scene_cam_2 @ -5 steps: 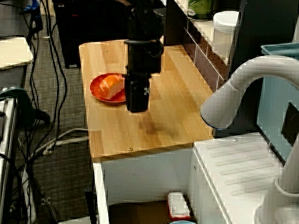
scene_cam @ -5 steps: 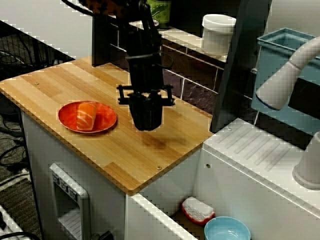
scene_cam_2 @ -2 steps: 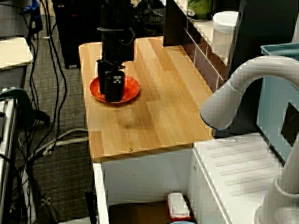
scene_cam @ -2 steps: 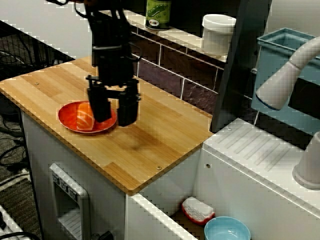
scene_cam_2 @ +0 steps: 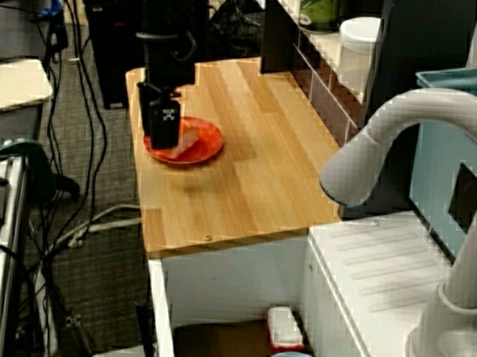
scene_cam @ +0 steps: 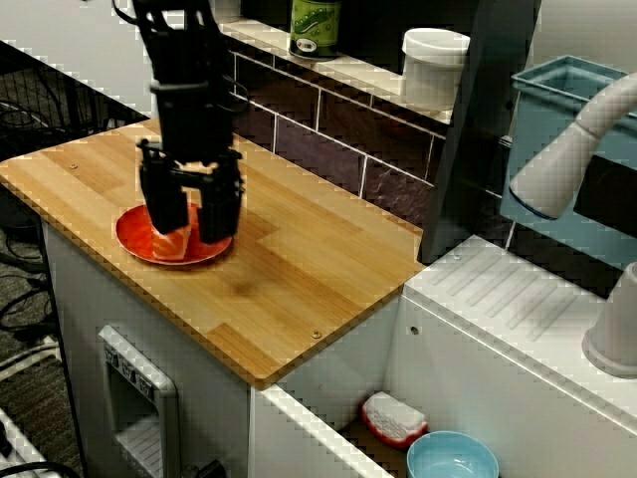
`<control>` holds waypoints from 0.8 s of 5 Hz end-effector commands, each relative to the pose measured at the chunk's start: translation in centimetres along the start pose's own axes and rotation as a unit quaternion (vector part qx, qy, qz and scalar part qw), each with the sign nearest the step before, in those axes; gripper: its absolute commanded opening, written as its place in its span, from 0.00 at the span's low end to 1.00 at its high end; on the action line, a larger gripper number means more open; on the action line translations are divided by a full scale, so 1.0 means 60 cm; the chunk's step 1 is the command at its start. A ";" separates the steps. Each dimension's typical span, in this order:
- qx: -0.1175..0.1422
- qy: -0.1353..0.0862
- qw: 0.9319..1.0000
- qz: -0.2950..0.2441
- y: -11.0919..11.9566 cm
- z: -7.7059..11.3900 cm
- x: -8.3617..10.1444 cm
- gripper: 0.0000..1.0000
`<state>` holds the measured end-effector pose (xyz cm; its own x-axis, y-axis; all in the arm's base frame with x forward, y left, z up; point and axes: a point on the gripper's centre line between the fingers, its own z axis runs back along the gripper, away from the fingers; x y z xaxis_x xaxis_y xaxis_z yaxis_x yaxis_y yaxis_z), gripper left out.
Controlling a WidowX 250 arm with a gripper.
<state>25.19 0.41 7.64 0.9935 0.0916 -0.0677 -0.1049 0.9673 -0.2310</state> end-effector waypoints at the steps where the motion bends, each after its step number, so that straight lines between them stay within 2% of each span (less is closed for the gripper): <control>1: 0.028 -0.068 0.997 0.037 0.055 0.050 -0.004 1.00; 2: 0.043 -0.083 0.994 0.055 0.069 0.048 0.004 1.00; 3: 0.037 -0.108 0.988 0.099 0.079 0.037 0.007 1.00; 4: 0.029 -0.120 0.984 0.127 0.080 0.028 0.016 1.00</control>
<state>26.07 5.45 6.88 0.9226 0.3747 0.0919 -0.3549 0.9177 -0.1784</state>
